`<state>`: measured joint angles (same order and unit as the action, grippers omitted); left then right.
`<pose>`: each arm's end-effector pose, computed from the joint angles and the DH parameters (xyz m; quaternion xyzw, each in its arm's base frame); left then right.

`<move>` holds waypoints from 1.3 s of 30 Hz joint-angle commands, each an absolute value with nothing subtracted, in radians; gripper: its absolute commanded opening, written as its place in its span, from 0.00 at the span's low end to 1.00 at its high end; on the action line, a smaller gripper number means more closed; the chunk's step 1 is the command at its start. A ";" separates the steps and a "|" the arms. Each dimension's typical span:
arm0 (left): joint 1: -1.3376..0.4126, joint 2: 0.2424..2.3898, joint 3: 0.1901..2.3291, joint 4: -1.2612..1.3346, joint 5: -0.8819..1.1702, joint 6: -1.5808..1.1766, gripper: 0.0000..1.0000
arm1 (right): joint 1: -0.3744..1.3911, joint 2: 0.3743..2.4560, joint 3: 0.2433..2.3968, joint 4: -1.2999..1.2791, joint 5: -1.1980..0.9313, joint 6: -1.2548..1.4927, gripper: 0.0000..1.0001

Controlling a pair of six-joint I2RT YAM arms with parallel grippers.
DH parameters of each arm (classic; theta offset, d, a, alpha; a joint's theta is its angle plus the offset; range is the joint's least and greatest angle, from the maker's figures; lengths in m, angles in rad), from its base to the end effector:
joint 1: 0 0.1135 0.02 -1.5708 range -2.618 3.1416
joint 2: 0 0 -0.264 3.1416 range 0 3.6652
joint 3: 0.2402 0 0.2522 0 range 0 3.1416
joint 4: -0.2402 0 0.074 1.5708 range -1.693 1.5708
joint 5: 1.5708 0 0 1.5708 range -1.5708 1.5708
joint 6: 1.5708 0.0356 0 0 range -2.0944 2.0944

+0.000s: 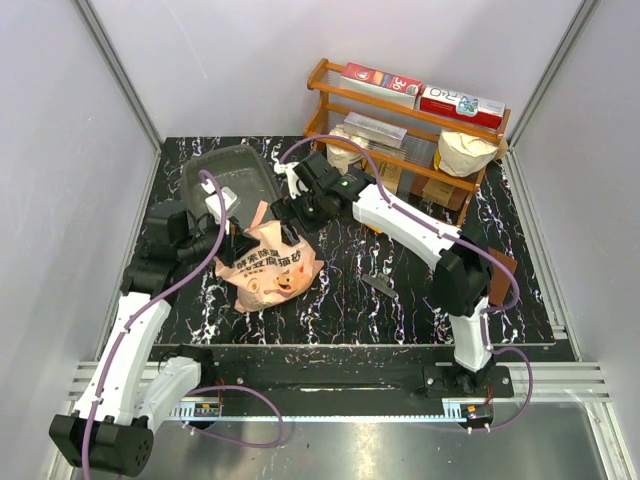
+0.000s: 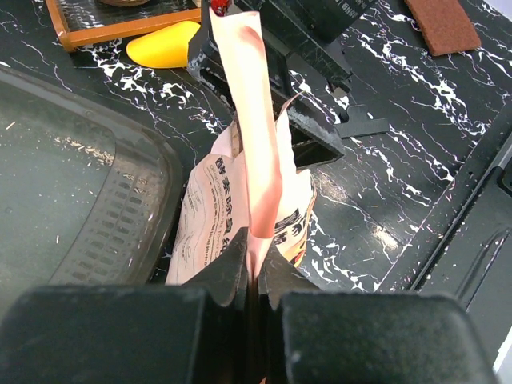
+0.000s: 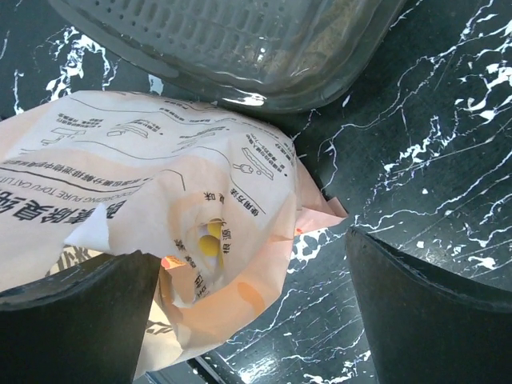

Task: Fill the litter box with clean litter

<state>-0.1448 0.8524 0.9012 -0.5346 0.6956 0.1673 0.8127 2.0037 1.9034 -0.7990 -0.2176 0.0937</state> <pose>0.1724 -0.0482 0.3368 0.2990 0.7680 -0.2864 0.4886 0.3025 0.3307 0.3032 -0.3637 0.8660 0.2356 0.2496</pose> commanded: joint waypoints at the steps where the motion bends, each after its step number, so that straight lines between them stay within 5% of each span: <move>1: -0.138 0.801 0.910 -0.373 0.710 0.117 0.00 | 0.857 1.976 1.898 -0.807 -0.077 0.083 1.00; 5: -0.138 0.796 0.900 -0.373 0.715 0.115 0.00 | 0.862 1.901 1.867 -0.836 0.219 0.117 1.00; 14: -0.140 0.792 0.888 -0.373 0.715 0.120 0.00 | 0.761 1.740 1.700 -0.879 0.250 0.092 1.00; 26: -0.140 0.810 0.891 -0.364 0.753 0.098 0.01 | 0.750 1.756 1.765 -0.778 -0.139 0.052 1.00; 39: -0.140 0.810 0.888 -0.362 0.744 0.101 0.01 | 0.768 1.815 1.856 -0.807 -0.241 0.055 1.00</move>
